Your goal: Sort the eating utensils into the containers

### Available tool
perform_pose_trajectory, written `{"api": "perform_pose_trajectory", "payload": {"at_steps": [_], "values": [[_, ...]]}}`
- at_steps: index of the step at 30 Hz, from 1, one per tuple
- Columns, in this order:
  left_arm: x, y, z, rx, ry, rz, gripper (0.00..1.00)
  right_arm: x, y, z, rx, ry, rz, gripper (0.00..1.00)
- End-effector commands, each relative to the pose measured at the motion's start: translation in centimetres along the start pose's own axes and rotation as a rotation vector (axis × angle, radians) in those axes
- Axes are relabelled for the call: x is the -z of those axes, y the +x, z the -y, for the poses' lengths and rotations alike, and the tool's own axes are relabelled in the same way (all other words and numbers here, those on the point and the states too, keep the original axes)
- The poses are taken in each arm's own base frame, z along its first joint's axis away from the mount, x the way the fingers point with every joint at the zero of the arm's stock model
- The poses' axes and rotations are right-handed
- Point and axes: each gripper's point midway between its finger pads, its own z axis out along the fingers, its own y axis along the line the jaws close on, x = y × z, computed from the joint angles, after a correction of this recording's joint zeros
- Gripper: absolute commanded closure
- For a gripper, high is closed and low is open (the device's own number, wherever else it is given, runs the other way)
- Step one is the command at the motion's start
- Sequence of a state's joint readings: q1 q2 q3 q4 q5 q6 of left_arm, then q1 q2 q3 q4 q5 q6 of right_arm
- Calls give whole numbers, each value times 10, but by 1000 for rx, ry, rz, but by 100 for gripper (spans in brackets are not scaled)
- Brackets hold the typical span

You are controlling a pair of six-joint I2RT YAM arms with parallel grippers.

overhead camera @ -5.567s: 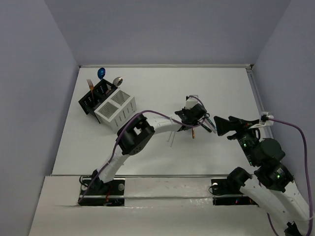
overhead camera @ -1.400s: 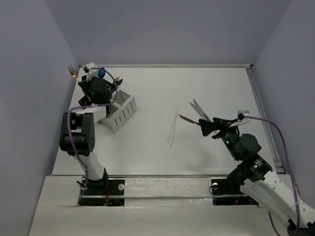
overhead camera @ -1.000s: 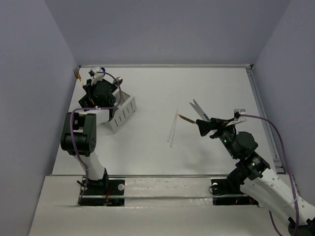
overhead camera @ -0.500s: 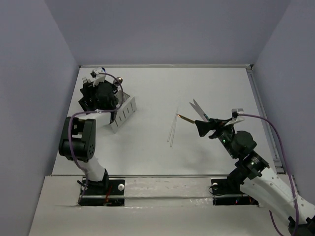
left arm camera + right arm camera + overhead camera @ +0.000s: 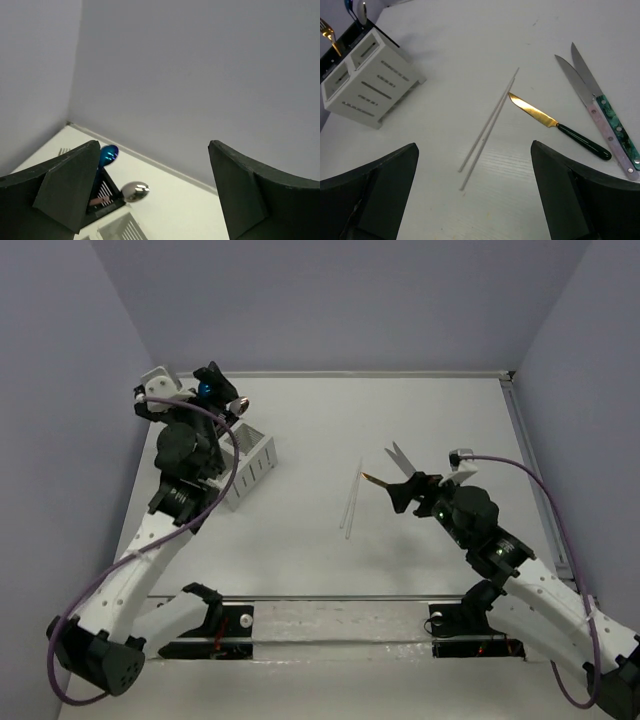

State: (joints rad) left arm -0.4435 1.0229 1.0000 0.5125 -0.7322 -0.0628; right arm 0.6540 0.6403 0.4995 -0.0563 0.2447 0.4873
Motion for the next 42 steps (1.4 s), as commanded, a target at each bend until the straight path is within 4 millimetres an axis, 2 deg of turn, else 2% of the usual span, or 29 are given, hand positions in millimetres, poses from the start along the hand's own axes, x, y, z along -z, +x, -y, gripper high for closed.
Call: {"api": "perform_pose_trajectory", "payload": {"at_steps": [1,3,4,5,6,8,10,12,13,14,18,22,23,25,28,29,31,32,35,37,38,40,42], "values": [[43,9,14,111,195,-183,8,-7,-9,4,18,71,-20,0],[58,17,7,112,225,-222,4,-10,-6,9,30,104,-36,0],[70,13,2,114,249,-234,1,-13,1,15,45,132,-65,0],[76,15,0,110,263,-246,1,-15,3,18,56,149,-73,1],[85,26,-3,88,284,-284,1,-16,4,21,68,167,-82,1],[97,25,-9,91,315,-286,1,-18,14,30,90,213,-127,2],[111,28,-13,95,350,-310,1,-20,14,36,102,257,-135,5],[119,40,-14,92,378,-335,1,-21,20,52,125,332,-179,7],[125,38,-13,103,403,-330,1,-23,13,50,122,339,-176,9],[127,39,-13,100,415,-329,1,-23,12,59,130,371,-197,11],[133,41,-12,92,458,-319,1,-28,14,65,143,390,-279,14],[143,36,-7,117,519,-308,1,-34,33,56,131,355,-403,15],[145,33,-7,126,526,-303,1,-36,38,44,97,301,-429,18],[150,24,-8,143,542,-280,1,-41,46,35,64,253,-457,25],[155,14,-10,161,552,-250,1,-50,56,22,20,213,-483,28],[157,12,-10,164,557,-245,1,-56,66,22,23,224,-510,28],[159,5,-12,171,557,-225,1,-67,66,17,36,243,-501,28],[161,6,-10,172,568,-229,1,-73,78,17,49,250,-535,29],[164,3,-11,173,576,-223,1,-88,83,10,63,259,-542,30],[164,2,-12,173,573,-219,1,-98,94,18,78,301,-567,34],[166,1,-11,177,582,-218,1,-103,93,13,86,295,-565,40],[167,0,-11,179,585,-216,1,-111,101,17,97,320,-583,40],[169,0,-9,183,598,-220,1,-118,101,12,102,312,-580,48]]}}
